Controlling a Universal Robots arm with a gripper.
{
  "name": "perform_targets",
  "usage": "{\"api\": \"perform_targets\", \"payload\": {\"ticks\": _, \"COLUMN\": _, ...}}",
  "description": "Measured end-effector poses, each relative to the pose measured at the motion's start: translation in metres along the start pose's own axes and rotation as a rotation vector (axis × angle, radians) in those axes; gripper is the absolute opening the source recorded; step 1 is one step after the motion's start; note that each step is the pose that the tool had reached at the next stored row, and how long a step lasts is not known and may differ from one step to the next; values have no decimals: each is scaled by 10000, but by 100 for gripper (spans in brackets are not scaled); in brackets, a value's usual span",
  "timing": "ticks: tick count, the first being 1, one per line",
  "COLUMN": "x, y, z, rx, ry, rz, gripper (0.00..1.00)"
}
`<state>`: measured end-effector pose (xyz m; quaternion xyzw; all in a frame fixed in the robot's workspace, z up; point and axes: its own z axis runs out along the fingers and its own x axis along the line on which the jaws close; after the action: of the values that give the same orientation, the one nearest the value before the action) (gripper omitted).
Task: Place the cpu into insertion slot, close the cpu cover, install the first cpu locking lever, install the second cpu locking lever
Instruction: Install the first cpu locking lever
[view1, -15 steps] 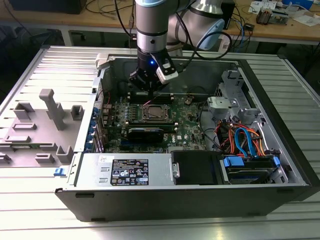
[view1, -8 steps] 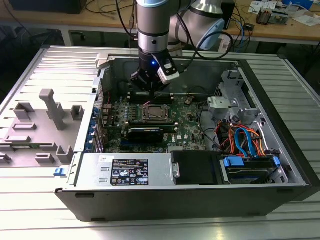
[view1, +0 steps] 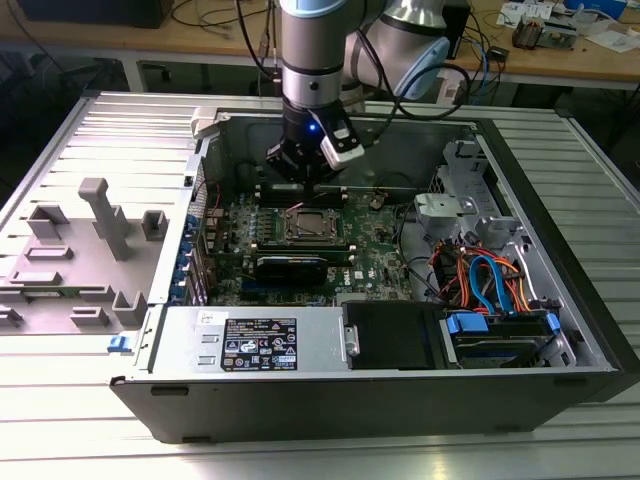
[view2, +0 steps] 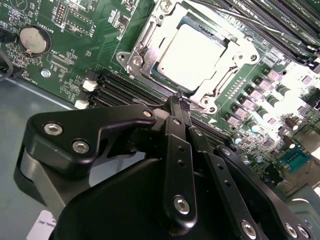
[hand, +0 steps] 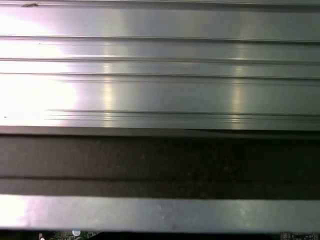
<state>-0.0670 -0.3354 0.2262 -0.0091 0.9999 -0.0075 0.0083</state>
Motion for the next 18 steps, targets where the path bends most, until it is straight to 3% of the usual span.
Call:
{"api": "perform_targets", "payload": {"ticks": 10, "x": -48, "y": 8, "z": 42, "rx": 2, "ry": -1, "rz": 0, "gripper": 11}}
{"api": "perform_targets", "payload": {"ticks": 18, "x": -111, "y": 10, "z": 91, "rx": 57, "ry": 1, "rz": -1, "gripper": 11}}
